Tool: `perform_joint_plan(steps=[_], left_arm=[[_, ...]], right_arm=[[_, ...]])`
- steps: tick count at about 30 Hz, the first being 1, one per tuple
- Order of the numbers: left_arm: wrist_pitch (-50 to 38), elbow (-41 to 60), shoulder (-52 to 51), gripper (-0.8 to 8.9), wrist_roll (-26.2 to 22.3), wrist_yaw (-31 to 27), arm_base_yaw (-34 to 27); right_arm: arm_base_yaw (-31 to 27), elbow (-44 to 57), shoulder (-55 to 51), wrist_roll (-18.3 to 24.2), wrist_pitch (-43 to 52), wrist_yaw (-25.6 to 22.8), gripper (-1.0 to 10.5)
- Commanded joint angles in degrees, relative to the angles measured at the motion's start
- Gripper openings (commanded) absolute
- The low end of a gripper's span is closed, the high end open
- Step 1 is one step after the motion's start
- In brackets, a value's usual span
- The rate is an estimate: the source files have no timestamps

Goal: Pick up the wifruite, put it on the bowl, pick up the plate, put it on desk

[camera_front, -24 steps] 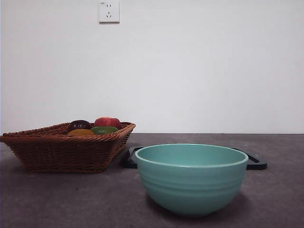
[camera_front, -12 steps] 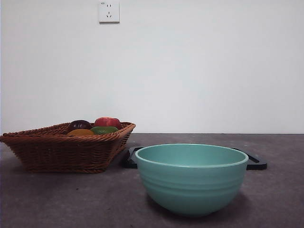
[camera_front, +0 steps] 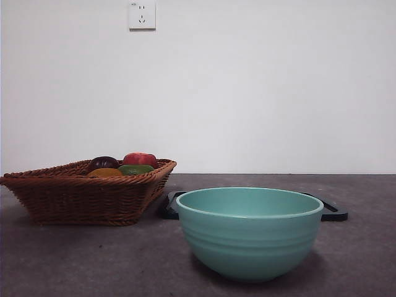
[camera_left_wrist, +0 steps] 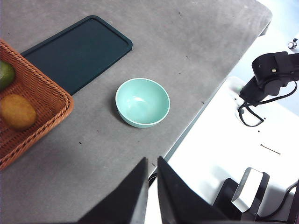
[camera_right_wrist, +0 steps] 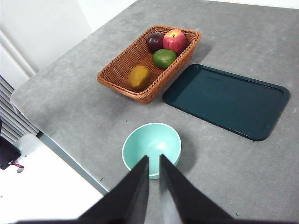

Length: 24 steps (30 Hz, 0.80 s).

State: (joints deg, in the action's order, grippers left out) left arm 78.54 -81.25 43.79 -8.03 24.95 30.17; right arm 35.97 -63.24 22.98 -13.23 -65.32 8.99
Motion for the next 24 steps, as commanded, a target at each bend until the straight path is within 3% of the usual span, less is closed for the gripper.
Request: perform_joint_plan(steps=[1, 8, 13, 19, 22, 24], left_arm=[[-0.5, -0.6, 0.3, 0.29, -0.1, -0.1, 0.3], [-0.3, -0.5, 0.4, 0.28, 0.0, 0.4, -4.0], [-2.4, 3.0, -1.5, 0.28, -0.3, 0.3, -15.2], [-28.8, 23.5, -12.0, 0.28, 3.6, 0.3, -26.1], [-42.8, 35.9, -18.1, 0.28, 5.7, -0.3, -28.3], [-51.2, 43.7, -21.4, 0.29, 5.8, -3.7, -28.7]], right_arm=[[0.4, -1.0, 0.1, 0.2, 0.6, -0.1, 0.3], [0.4, -1.0, 0.1, 0.2, 0.6, -0.1, 0.3], [0.4, -1.0, 0.1, 0.2, 0.6, -0.1, 0.3], [0.4, -1.0, 0.1, 0.2, 0.6, -0.1, 0.3], [0.4, -1.0, 0.1, 0.2, 0.6, -0.1, 0.3], [0.4, -1.0, 0.1, 0.2, 0.6, 0.0, 0.3]])
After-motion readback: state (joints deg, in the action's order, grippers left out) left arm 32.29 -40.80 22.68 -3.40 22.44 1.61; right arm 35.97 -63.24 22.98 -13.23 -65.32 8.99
